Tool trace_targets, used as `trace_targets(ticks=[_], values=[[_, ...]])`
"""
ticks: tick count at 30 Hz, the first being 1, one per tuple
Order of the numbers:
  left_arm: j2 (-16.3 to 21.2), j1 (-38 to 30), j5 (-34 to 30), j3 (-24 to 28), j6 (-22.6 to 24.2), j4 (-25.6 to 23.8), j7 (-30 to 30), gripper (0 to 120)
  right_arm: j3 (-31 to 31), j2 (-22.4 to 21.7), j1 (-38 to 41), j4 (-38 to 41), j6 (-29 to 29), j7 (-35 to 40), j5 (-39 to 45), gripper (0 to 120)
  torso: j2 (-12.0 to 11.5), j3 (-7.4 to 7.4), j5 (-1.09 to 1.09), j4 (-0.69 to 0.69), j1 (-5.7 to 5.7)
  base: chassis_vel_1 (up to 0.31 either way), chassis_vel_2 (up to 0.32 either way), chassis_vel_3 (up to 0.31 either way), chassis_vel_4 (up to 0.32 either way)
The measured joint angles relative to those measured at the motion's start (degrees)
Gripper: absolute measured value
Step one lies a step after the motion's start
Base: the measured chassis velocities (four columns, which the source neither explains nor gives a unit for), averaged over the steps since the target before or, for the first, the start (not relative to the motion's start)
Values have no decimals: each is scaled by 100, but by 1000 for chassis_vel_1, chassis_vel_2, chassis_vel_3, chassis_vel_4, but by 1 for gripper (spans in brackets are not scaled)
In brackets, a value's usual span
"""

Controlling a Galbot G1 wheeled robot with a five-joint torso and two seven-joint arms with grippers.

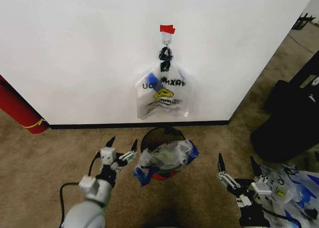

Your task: Pick up the garbage bag from the wall and place it over the trash bin.

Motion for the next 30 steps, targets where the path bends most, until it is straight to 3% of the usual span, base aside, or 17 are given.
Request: trace_targets(ticks=[3,4,8,14,16,22,30], values=[[198,-739,-257,393,333,361,245,100,58,59,-178,141,36,4,-72,100,-1,0,-1,7,0,0,0,0,0],[198,-739,-257,393,333,361,245,100,58,59,-178,141,36,4,-72,100,-1,0,-1,7,0,0,0,0,0],[407,-1826,-699,992,910,684,537,100,163,134,-239,209,58,0,-85,100,0,0,0,1,0,0,0,0,0],[695,-3227,-1475,1742,1720,1309,1080,100,205,243,-263,178,114,-9,-135,100,-1,1,0,9,0,0,0,0,0],[697,-3714,-1683,1967,1951,1627,1233,100,174,278,-282,113,172,-10,-173,100,-1,1,-1,4,0,0,0,0,0],[595,-4766,-2199,2663,2646,2392,1790,100,199,297,-261,65,216,-8,-171,100,-1,0,0,6,0,0,0,0,0],[251,-5301,-2191,3085,2990,3428,2161,99,328,305,-238,55,215,13,-95,100,-1,0,0,6,0,0,0,0,0]])
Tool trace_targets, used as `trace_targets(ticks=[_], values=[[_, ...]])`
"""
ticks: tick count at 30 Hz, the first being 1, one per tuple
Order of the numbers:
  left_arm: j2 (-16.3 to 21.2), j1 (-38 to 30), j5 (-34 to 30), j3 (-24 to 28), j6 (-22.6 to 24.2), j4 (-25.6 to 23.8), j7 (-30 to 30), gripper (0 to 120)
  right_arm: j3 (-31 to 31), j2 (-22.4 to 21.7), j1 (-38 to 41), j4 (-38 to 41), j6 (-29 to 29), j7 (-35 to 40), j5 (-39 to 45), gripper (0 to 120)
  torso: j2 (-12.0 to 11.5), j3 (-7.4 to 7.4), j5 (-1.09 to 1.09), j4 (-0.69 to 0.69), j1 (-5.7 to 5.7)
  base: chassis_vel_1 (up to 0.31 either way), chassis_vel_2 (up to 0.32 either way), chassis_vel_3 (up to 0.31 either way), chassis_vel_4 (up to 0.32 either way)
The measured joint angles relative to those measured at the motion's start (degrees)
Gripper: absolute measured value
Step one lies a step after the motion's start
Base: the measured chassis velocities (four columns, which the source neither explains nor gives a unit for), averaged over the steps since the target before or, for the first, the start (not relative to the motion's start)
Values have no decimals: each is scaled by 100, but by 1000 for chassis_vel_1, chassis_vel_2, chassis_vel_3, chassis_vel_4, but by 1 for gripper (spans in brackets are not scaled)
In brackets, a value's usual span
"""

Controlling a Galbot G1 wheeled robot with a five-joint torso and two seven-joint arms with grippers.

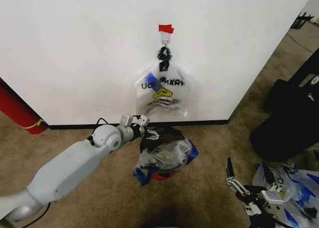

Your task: Pick up the garbage bag from the wall and place it over the trash bin.

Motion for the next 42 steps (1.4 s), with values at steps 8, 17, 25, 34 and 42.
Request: trace_targets(ticks=[8,17,25,34,42], values=[[-62,-24,-161,-28,18,260,-42,71,-119,16,82,6,-208,9,234,100,0,-1,-1,-1,0,0,0,0,0],[39,0,-286,92,45,156,-7,39,-218,72,262,-101,-312,30,160,100,0,-1,1,-1,-1,0,0,0,0],[30,21,-405,93,45,59,-56,10,-132,67,241,-137,-265,71,157,100,1,-1,0,-1,-1,0,0,0,0],[105,187,-847,-108,-24,-357,-612,2,-139,66,267,-230,-231,87,121,100,1,-1,1,-1,-1,0,0,0,0],[147,1297,-2034,-1145,-352,-1478,-2752,2,-68,2,291,-379,-190,156,128,100,1,-1,1,-1,-1,0,0,0,0]])
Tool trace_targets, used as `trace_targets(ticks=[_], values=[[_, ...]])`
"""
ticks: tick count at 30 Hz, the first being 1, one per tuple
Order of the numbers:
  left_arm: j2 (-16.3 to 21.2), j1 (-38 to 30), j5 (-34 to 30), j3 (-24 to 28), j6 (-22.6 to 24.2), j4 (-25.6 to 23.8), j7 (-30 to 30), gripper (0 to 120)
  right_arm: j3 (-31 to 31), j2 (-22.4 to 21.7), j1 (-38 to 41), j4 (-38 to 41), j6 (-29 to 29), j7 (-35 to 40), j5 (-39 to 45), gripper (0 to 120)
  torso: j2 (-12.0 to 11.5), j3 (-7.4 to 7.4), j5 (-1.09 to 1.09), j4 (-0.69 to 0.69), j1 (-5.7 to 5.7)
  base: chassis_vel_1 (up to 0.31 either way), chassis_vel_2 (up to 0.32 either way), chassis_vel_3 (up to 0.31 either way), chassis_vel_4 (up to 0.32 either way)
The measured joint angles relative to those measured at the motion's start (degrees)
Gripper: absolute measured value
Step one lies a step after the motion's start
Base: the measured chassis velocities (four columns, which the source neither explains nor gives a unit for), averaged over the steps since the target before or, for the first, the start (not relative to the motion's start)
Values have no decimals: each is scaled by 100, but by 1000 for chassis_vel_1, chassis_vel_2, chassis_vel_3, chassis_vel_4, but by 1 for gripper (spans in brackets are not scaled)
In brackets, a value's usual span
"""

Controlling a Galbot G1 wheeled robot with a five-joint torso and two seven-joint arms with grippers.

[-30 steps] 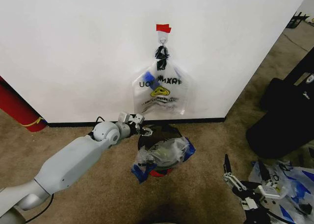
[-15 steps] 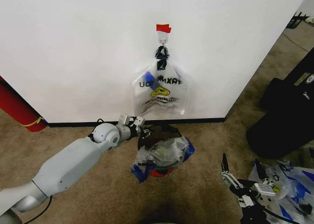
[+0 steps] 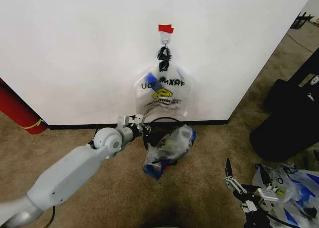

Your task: Pick up the garbage bag from the wall and place it over the trash bin.

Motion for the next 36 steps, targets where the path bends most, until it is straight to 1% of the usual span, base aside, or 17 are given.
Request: trace_targets(ticks=[2,3,4,5,6,8,9,12,13,14,15,17,20,23,27,33,36], values=[[37,738,-196,-503,-56,-563,-535,2,15,-30,59,-91,-7,20,7,100,0,0,-3,3,0,0,0,0,0],[52,995,-225,-668,-98,-754,-693,2,11,-37,91,-111,-33,20,8,100,0,0,-1,2,0,0,0,0,0],[61,1190,-232,-804,-145,-894,-825,2,2,-40,118,-122,-61,21,7,100,0,0,-2,1,0,0,0,0,0],[61,1190,-232,-804,-145,-894,-825,2,2,-40,118,-122,-61,21,7,100,0,0,-2,1,0,0,0,0,0],[64,1407,-240,-962,-200,-1040,-994,2,-16,-44,157,-134,-107,21,4,100,0,0,-1,1,0,0,0,0,0],[70,1737,-223,-1147,-362,-1236,-1194,2,-58,-50,227,-139,-190,20,-5,100,0,0,0,1,0,0,0,0,0],[64,1919,-117,-1207,-531,-1308,-1266,2,-83,-55,268,-139,-236,18,-14,100,0,0,-1,1,-1,0,0,0,0],[-10,2247,278,-1287,-887,-1374,-1400,2,-120,-67,322,-135,-307,15,-37,100,0,0,-1,0,0,0,0,0,0],[-10,2247,278,-1287,-887,-1374,-1400,2,-120,-67,322,-135,-307,15,-37,100,0,0,-1,0,0,0,0,0,0],[-63,2424,508,-1312,-1063,-1404,-1478,2,-124,-74,331,-127,-328,14,-51,100,0,0,-1,0,0,0,0,0,0],[-82,2487,607,-1317,-1128,-1418,-1493,2,-124,-76,331,-121,-334,14,-54,100,0,0,-1,0,0,0,0,0,0],[-183,2777,1070,-1324,-1419,-1505,-1548,2,-123,-76,324,-82,-344,14,-55,100,0,0,-1,0,0,0,0,0,0],[-276,3029,1501,-1317,-1636,-1563,-1627,2,-129,-86,303,-9,-358,13,-54,100,0,0,-1,0,0,0,0,0,0],[-346,3192,1662,-1312,-1762,-1559,-1641,2,-145,-88,301,55,-393,12,-54,100,0,0,-1,1,0,0,0,0,0],[-481,3280,1619,-1308,-1805,-1505,-1682,2,-158,-98,307,128,-459,11,-59,100,0,0,-1,0,0,0,0,0,0],[-698,3201,1498,-1235,-1817,-1371,-1755,2,-167,-107,319,172,-509,10,-92,100,0,0,-1,0,0,0,0,0,0],[-810,3094,1492,-1179,-1919,-1211,-1667,2,-169,-103,316,169,-511,10,-104,100,0,0,-1,0,0,0,0,0,0]])
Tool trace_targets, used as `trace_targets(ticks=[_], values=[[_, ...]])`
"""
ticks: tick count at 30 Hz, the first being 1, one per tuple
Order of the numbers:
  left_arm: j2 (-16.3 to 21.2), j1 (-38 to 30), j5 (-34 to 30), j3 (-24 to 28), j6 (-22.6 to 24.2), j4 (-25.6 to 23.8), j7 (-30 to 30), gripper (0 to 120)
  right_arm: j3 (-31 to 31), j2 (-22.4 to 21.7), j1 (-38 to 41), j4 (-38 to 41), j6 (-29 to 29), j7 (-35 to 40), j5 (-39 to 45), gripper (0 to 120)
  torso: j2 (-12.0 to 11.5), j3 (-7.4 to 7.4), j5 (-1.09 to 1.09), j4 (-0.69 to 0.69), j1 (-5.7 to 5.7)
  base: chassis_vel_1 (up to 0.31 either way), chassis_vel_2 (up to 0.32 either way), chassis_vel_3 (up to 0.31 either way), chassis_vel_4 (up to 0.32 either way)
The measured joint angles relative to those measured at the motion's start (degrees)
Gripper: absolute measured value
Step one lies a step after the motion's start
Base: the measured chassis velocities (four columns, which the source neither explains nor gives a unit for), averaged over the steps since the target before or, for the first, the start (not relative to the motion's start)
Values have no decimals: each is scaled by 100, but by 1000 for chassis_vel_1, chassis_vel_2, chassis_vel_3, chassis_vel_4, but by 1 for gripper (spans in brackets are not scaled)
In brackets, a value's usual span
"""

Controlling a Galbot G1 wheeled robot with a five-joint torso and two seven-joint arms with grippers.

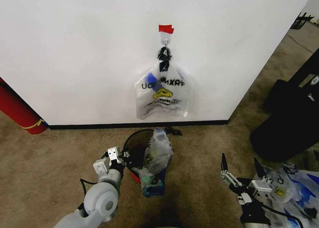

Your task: Pick up the garbage bag from the wall and place it over the trash bin.

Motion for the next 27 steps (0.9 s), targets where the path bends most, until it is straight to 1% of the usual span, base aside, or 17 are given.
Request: trace_targets(ticks=[5,7,8,10,11,12,14,17,18,22,23,24,25,27], values=[[-26,-1,-27,7,-11,62,109,2,46,-3,-25,-11,4,2,8,100,0,0,0,0,0,0,0,0,0],[-16,57,-28,-24,14,56,147,9,51,-5,-33,-26,13,2,8,100,0,0,0,0,0,0,0,0,0],[-15,63,-28,-30,20,52,147,9,49,-5,-34,-30,14,3,7,100,0,0,0,0,0,0,0,0,0],[-3,113,-28,-122,114,-53,137,22,2,-5,-38,-55,24,2,-20,100,0,0,0,1,0,0,0,0,0],[-3,113,-28,-122,114,-53,137,22,2,-5,-38,-55,24,2,-20,100,0,0,0,1,0,0,0,0,0],[21,126,-31,-140,155,-127,131,25,-21,-4,-27,-67,25,1,-29,100,0,0,-2,1,0,0,0,0,0],[102,173,-16,-163,240,-296,119,34,-43,-5,9,-89,25,1,-33,100,0,0,2,0,0,0,0,0,0],[222,300,146,-220,365,-571,97,47,-55,-16,40,-101,24,1,-25,100,0,0,0,1,0,0,0,0,0],[222,300,146,-220,365,-571,97,47,-55,-16,40,-101,24,1,-25,100,0,0,0,1,0,0,0,0,0],[442,506,611,-282,505,-1201,170,64,-12,-52,39,-100,29,1,49,100,0,0,0,1,0,0,0,0,0],[507,555,836,-258,533,-1351,278,68,17,-57,39,-100,31,11,80,100,0,0,0,0,1,0,0,0,0],[592,627,1211,-206,562,-1533,463,72,58,-60,39,-100,34,29,124,100,0,0,2,0,0,0,0,0,0],[592,627,1211,-206,562,-1533,463,72,58,-60,39,-100,34,29,124,100,0,0,2,0,0,0,0,0,0],[708,714,1741,-107,598,-1781,742,80,142,-65,31,-98,47,49,203,100,0,0,1,1,0,0,0,0,0]])
